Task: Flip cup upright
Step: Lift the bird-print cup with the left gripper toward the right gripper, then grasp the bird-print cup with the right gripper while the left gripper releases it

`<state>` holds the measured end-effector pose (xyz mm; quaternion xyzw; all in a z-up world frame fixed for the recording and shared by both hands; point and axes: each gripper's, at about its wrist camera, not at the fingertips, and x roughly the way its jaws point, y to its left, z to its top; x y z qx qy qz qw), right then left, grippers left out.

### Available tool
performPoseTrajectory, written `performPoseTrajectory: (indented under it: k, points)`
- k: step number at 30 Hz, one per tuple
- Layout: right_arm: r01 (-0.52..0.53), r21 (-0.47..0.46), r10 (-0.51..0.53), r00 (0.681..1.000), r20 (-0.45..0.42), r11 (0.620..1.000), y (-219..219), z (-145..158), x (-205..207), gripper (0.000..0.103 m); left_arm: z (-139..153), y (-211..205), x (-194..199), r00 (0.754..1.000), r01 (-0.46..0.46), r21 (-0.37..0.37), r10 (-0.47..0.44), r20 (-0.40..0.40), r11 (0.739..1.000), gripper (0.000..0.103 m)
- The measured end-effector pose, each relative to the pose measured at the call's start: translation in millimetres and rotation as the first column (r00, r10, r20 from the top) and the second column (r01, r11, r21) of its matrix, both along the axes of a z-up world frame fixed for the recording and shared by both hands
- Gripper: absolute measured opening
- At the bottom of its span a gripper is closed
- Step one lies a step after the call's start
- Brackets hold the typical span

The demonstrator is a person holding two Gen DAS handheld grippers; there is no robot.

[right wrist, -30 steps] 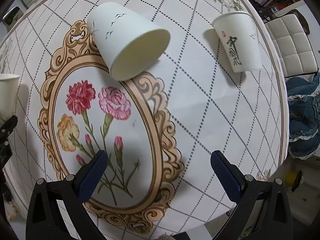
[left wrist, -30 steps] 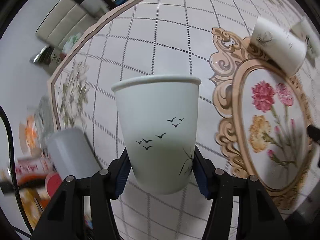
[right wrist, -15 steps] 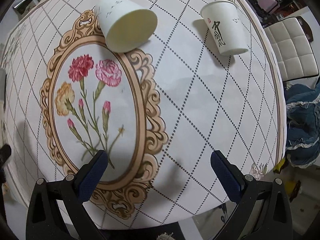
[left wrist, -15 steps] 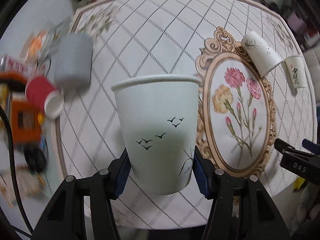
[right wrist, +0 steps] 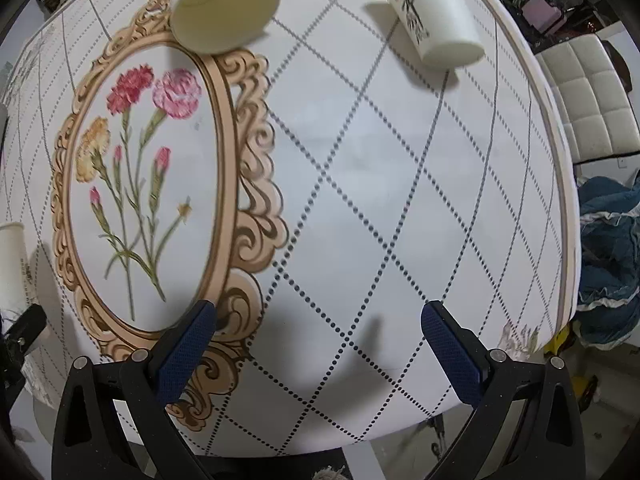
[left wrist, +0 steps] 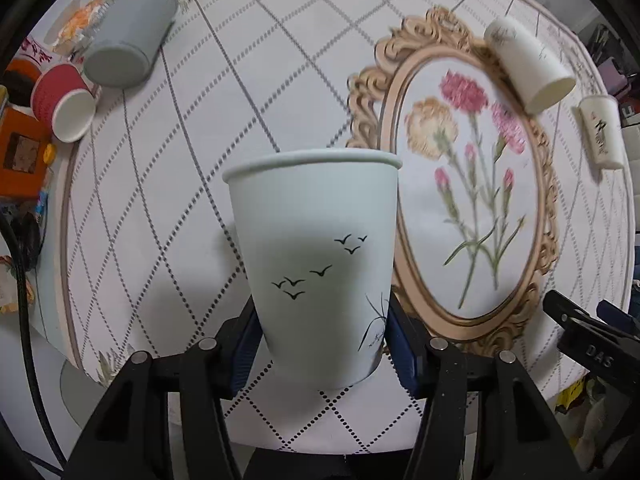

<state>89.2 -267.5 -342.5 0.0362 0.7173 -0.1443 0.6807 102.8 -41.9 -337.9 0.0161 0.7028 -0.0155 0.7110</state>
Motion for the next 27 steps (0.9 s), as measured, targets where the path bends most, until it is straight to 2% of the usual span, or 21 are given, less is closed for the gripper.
performPoseTrajectory:
  k: [10,12,14,16,19,20,27]
  points:
    - [0.042,-0.004,-0.042,0.999,-0.006,0.999,-14.0,-14.1,-28.6,0.103,-18.6,2.5,-14.9,0.998,0.052,-0.034,-0.053,-0.041,0.998,0.056]
    - [0.046,-0.006,-0.046,0.999,-0.003,0.999,-21.2,-17.6,-36.8,0.103,-19.4,3.2,-15.7,0.998,0.052,-0.031,-0.053,-0.045,0.998,0.064]
    - [0.048,-0.008,-0.048,0.999,-0.005,0.999,-20.9,-18.8,-41.0,0.103,-19.8,2.7,-20.1,0.998,0.053,-0.029,-0.054,-0.041,0.998,0.089]
    - [0.051,-0.007,-0.051,0.999,-0.002,0.999,-23.5,-18.5,-48.3,0.103,-19.2,1.6,-20.5,0.997,0.062,-0.032,-0.063,-0.04,0.998,0.095]
    - [0.055,-0.008,-0.055,0.998,0.002,0.998,-24.7,-13.8,-47.4,0.103,-12.5,-1.8,-18.4,0.997,0.071,-0.035,-0.073,-0.038,0.997,0.096]
    - [0.057,-0.007,-0.057,0.998,0.002,0.998,-22.7,-10.4,-45.2,0.103,-4.8,-5.6,-7.1,0.997,0.073,-0.037,-0.074,-0.037,0.997,0.096]
    - [0.052,-0.005,-0.052,0.999,0.004,0.999,-21.2,7.3,-31.6,0.103,24.9,1.7,-7.6,0.999,0.049,-0.027,-0.049,-0.007,0.998,0.097]
